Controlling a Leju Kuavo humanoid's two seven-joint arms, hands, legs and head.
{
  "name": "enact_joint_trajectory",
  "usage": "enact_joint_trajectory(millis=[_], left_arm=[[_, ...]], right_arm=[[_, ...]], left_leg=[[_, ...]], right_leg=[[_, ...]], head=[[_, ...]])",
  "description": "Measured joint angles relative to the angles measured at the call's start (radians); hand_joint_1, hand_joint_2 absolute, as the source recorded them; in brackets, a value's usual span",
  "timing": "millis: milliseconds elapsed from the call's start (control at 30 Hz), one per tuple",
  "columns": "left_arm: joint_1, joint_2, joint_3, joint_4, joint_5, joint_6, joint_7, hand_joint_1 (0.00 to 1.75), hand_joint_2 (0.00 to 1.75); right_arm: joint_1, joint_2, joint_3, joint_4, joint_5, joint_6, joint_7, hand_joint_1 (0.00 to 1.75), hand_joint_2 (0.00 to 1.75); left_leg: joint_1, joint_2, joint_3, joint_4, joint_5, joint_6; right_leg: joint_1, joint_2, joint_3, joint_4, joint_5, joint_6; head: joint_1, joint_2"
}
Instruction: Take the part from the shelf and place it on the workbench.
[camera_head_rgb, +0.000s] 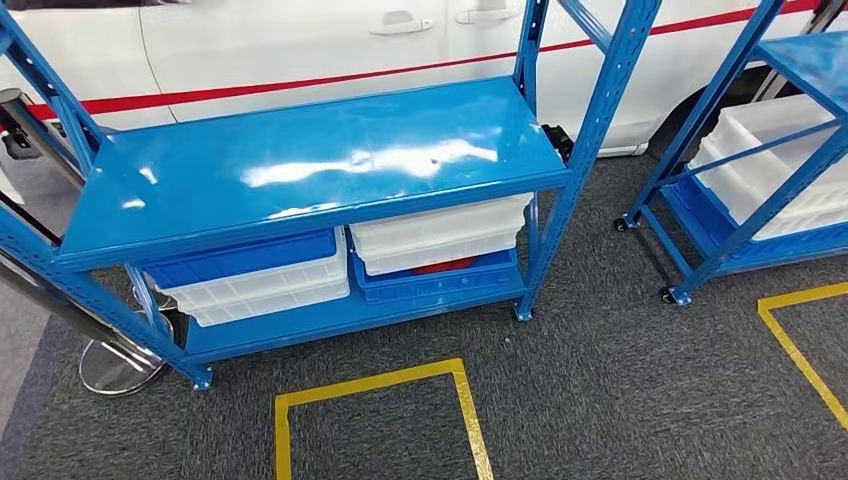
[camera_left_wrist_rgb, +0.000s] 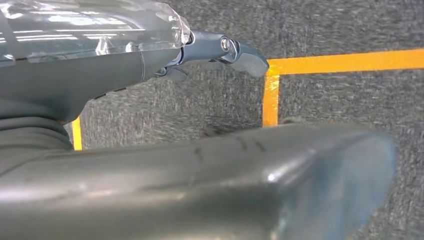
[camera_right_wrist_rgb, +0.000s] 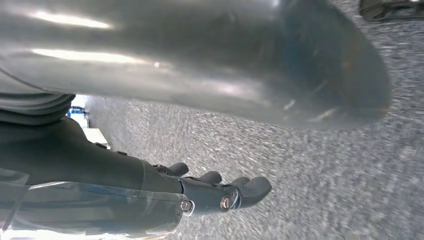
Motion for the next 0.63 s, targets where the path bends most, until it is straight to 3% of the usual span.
enact_joint_trajectory(millis=[33, 133, 200, 300, 333, 367, 400, 467, 500, 533, 633], left_arm=[[0.001, 0.0, 0.0, 0.0, 0.001, 0.001, 0.0, 0.0, 0.0], [-0.001, 0.0, 0.0, 0.0, 0.003, 0.004, 0.001, 0.0, 0.0], [-0.003, -0.001, 0.0, 0.0, 0.005, 0.004, 0.0, 0.0, 0.0], [-0.004, 0.0, 0.001, 0.0, 0.009, 0.006, 0.0, 0.0, 0.0], [-0.003, 0.0, 0.001, 0.0, 0.01, 0.006, 0.0, 0.0, 0.0], [-0.002, 0.0, 0.001, 0.0, 0.01, 0.007, 0.0, 0.0, 0.0], [0.0, 0.0, 0.001, 0.0, 0.01, 0.007, 0.0, 0.0, 0.0], [0.002, -0.002, 0.001, 0.001, 0.01, 0.007, 0.0, 0.0, 0.0], [0.001, -0.003, 0.001, 0.002, 0.01, 0.007, 0.0, 0.0, 0.0], [-0.001, -0.004, 0.001, 0.003, 0.01, 0.007, -0.001, 0.0, 0.0], [-0.005, -0.004, 0.002, 0.004, 0.01, 0.008, -0.001, 0.0, 0.0]], right_arm=[[-0.001, 0.0, 0.0, 0.0, 0.003, 0.0, 0.0, 0.0, 0.0], [-0.006, 0.0, 0.0, -0.001, 0.009, 0.001, 0.0, 0.0, 0.0], [-0.009, 0.0, 0.001, -0.002, 0.015, 0.003, -0.001, 0.0, 0.0], [-0.009, -0.002, 0.0, -0.002, 0.017, 0.001, 0.007, 0.0, 0.0], [-0.008, -0.002, -0.001, -0.002, 0.013, 0.0, 0.013, 0.0, 0.0], [-0.007, -0.003, -0.003, -0.002, 0.008, -0.001, 0.017, 0.0, 0.0], [-0.005, -0.003, -0.005, -0.002, 0.005, -0.001, 0.02, 0.0, 0.0], [0.001, -0.003, -0.007, -0.002, 0.003, -0.001, 0.021, 0.0, 0.0], [0.002, -0.004, -0.008, -0.002, 0.003, -0.001, 0.021, 0.0, 0.0], [0.002, -0.004, -0.008, -0.002, 0.003, -0.001, 0.021, 0.0, 0.0], [0.0, -0.005, -0.01, -0.002, 0.002, -0.001, 0.022, 0.0, 0.0]], left_leg=[[-0.002, 0.001, 0.004, -0.016, 0.023, 0.008], [-0.003, -0.004, 0.034, -0.035, 0.02, 0.032], [-0.002, -0.006, 0.057, -0.046, 0.013, 0.045], [-0.006, -0.007, 0.083, -0.048, -0.01, 0.053], [-0.007, -0.009, 0.095, -0.048, -0.02, 0.054], [-0.007, -0.012, 0.109, -0.048, -0.031, 0.053], [-0.007, -0.013, 0.124, -0.048, -0.043, 0.051], [-0.009, -0.015, 0.15, -0.048, -0.067, 0.044], [-0.011, -0.016, 0.158, -0.049, -0.079, 0.04], [-0.013, -0.016, 0.17, -0.049, -0.087, 0.034], [-0.016, -0.017, 0.192, -0.042, -0.086, 0.02]], right_leg=[[0.001, 0.001, 0.008, 0.002, -0.005, 0.008], [-0.001, 0.001, 0.005, 0.046, 0.007, 0.03], [-0.003, 0.001, -0.051, 0.138, 0.001, 0.035], [-0.003, 0.0, -0.162, 0.27, -0.082, 0.039], [-0.003, 0.0, -0.183, 0.274, -0.1, 0.04], [-0.002, 0.0, -0.191, 0.25, -0.096, 0.039], [-0.002, 0.0, -0.187, 0.203, -0.067, 0.036], [0.003, -0.001, -0.169, 0.087, 0.041, 0.026], [0.006, -0.001, -0.161, 0.049, 0.08, 0.02], [0.008, 0.0, -0.156, 0.028, 0.101, 0.014], [0.005, 0.003, -0.133, 0.011, 0.101, -0.001]], head=[[0.0, 0.0], [0.0, 0.0], [0.0, 0.0], [0.0, 0.0], [0.0, 0.0], [0.0, 0.0], [0.0, 0.0], [0.001, 0.0], [0.0, 0.0], [0.0, 0.0], [0.0, 0.0]])
